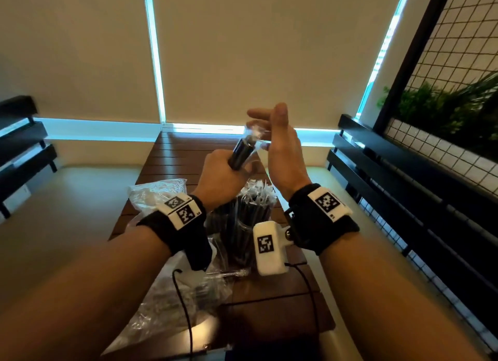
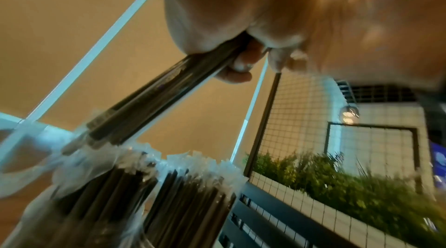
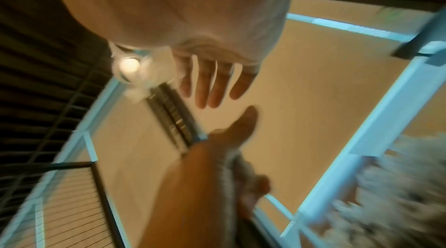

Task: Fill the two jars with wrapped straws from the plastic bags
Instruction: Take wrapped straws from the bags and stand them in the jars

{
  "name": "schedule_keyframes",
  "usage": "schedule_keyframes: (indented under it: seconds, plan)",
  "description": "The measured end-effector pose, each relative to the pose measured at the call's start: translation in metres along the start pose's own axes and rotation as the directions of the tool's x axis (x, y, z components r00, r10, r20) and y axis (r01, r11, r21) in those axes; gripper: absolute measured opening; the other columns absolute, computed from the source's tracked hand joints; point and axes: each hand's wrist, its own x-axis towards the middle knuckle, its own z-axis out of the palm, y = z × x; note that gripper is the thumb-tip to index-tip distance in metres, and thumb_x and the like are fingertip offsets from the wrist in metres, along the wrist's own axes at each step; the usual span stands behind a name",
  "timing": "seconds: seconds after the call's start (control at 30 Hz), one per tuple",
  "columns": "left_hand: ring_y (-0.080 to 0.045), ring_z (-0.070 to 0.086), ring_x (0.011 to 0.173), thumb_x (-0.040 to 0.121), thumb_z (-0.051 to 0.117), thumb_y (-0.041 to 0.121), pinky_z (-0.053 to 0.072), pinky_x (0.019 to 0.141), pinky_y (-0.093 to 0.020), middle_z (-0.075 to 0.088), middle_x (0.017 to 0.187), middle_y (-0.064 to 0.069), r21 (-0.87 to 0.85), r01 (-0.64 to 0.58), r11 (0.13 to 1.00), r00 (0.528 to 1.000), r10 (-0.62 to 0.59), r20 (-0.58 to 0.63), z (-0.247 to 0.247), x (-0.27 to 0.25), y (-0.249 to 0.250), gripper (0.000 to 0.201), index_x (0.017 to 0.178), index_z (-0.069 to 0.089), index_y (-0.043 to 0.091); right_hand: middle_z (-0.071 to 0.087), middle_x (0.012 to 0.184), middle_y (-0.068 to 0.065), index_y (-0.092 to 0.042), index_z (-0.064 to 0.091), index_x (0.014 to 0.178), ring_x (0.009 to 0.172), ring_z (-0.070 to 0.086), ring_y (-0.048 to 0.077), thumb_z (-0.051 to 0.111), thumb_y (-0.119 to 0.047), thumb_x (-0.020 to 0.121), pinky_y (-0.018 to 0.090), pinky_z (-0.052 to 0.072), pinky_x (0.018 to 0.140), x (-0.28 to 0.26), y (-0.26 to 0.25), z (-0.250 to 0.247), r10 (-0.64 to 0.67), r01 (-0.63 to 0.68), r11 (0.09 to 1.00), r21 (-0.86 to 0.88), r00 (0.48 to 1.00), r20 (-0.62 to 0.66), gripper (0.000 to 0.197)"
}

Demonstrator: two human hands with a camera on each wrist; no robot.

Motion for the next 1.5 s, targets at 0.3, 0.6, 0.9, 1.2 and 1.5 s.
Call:
schedule_keyframes:
  seconds: [0.3, 0.6, 0.9, 1.2, 1.5]
  plan:
    - [-0.021, 0.055, 0.052, 0.085, 0.073, 0.028, 0.055, 0.062, -0.043, 0.046, 0.047, 0.004, -0.232, 0.129, 0.964, 0.967, -0.174, -0.184, 0.024, 0.019, -0.031, 0.04, 0.057, 0.048, 0.015, 0.025, 0.16, 0.005, -0.025, 0.007, 0.156, 0.144, 0.03, 0.023, 0.08, -0.063, 0.057, 0.048, 0.032, 0.116, -0.044, 0.163, -0.011, 0.422, -0.374, 0.853, -0.365, 0.905, 0.059, 0.129]
    - [-0.02, 0.049, 0.044, 0.083, 0.075, 0.028, 0.055, 0.06, -0.048, 0.042, 0.041, 0.008, -0.312, 0.142, 0.94, 0.962, -0.205, -0.18, 0.054, 0.035, -0.041, 0.048, 0.049, 0.042, 0.021, 0.049, 0.143, -0.01, -0.042, 0.02, 0.144, 0.131, 0.05, 0.019, 0.088, -0.071, 0.037, 0.051, 0.045, 0.104, -0.049, 0.22, 0.025, 0.412, -0.4, 0.872, -0.282, 0.911, -0.015, 0.13]
    - [-0.015, 0.047, 0.045, 0.085, 0.074, 0.028, 0.045, 0.054, -0.035, 0.047, 0.05, -0.001, -0.363, 0.22, 0.905, 0.94, -0.296, -0.168, 0.077, 0.017, -0.084, 0.042, 0.057, 0.049, 0.01, 0.059, 0.125, -0.007, -0.036, 0.032, 0.126, 0.114, 0.06, 0.022, 0.078, -0.07, 0.05, 0.049, 0.05, 0.095, -0.046, 0.222, 0.031, 0.373, -0.389, 0.86, -0.329, 0.921, -0.116, 0.095]
    - [-0.015, 0.06, 0.103, 0.076, 0.078, 0.049, 0.052, 0.094, -0.037, 0.056, 0.117, -0.002, -0.038, 0.127, 0.991, 0.991, -0.126, 0.036, 0.086, -0.008, -0.093, 0.028, 0.091, 0.066, 0.029, 0.06, 0.112, -0.009, -0.04, 0.028, 0.12, 0.104, 0.063, 0.022, 0.072, -0.05, 0.06, 0.05, 0.053, 0.085, -0.05, 0.233, 0.031, 0.339, -0.363, 0.847, -0.388, 0.931, -0.133, 0.075]
    - [-0.016, 0.049, 0.127, 0.089, 0.066, 0.013, 0.041, 0.107, -0.028, 0.048, 0.144, -0.005, 0.296, -0.43, 0.853, 0.888, 0.34, 0.309, 0.054, 0.037, -0.044, 0.064, 0.148, 0.042, 0.018, 0.045, 0.11, -0.017, -0.029, 0.036, 0.127, 0.115, 0.056, 0.02, 0.078, -0.049, 0.064, 0.045, 0.052, 0.094, -0.049, 0.236, 0.033, 0.298, -0.34, 0.857, -0.388, 0.94, -0.165, 0.078]
